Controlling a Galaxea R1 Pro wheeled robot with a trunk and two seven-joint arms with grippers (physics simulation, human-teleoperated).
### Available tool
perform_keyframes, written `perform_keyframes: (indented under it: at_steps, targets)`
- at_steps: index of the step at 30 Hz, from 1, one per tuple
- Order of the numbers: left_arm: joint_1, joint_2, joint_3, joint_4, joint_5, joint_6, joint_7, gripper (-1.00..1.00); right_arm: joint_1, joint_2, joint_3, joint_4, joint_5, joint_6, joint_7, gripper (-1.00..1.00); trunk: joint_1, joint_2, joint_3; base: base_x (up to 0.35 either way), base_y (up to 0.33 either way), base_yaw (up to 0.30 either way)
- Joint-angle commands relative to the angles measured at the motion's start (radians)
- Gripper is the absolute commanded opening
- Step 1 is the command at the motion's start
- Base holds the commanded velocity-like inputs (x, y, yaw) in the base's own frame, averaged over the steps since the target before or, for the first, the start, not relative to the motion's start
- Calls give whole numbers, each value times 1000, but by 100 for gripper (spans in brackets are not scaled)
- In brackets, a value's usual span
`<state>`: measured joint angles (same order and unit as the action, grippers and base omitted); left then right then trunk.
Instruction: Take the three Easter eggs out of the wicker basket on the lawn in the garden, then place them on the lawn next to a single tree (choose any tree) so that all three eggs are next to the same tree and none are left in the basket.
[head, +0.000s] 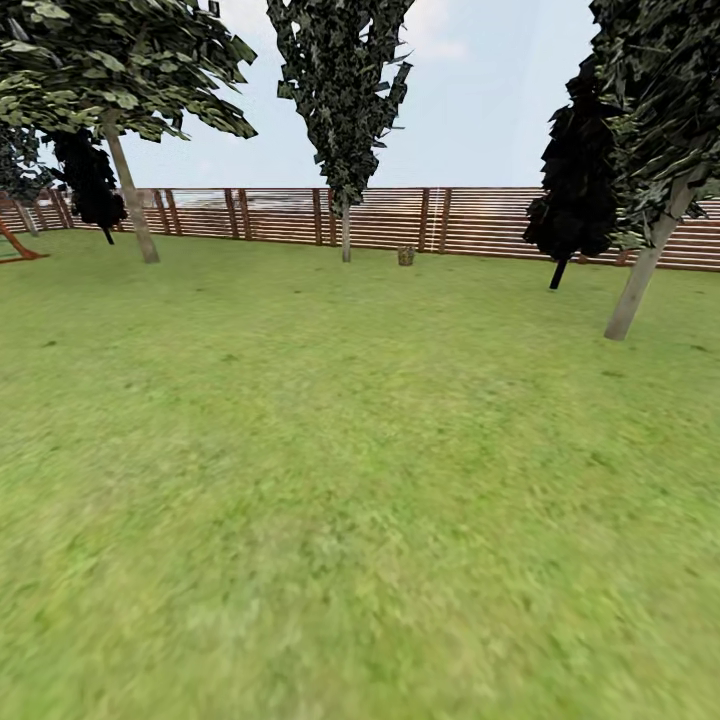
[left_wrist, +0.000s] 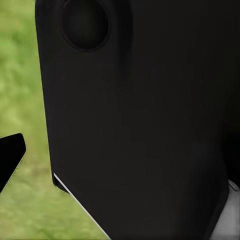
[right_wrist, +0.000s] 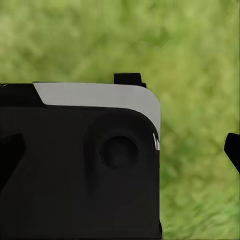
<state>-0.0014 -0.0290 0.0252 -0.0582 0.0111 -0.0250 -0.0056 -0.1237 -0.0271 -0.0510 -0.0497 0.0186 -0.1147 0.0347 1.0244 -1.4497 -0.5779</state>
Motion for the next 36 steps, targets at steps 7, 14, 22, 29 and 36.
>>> perform_keyframes:
  at_steps: [7, 14, 22, 29, 36]
  targets:
    - [0, 0, 2, 0, 1, -2, 0, 100, -1, -1, 1, 29, 11, 5, 3, 100, 1, 0, -1, 337, 0, 0]
    - [0, 0, 2, 0, 1, -2, 0, 100, -1, 1, 11, 34, 22, -5, -1, 100, 1, 0, -1, 337, 0, 0]
    - [0, 0, 2, 0, 1, -3, 0, 100, 1, 1, 10, 34, 14, -7, 1, 100, 1, 0, -6, 337, 0, -148]
    - [0, 0, 2, 0, 1, -2, 1, 100, 1, 2, 10, 34, 18, -6, 1, 100, 1, 0, -14, 336, 0, -184]
    - [0, 0, 2, 0, 1, -3, 1, 100, 1, 2, 10, 34, 18, -8, 1, 100, 1, 0, -15, 337, 0, -21]
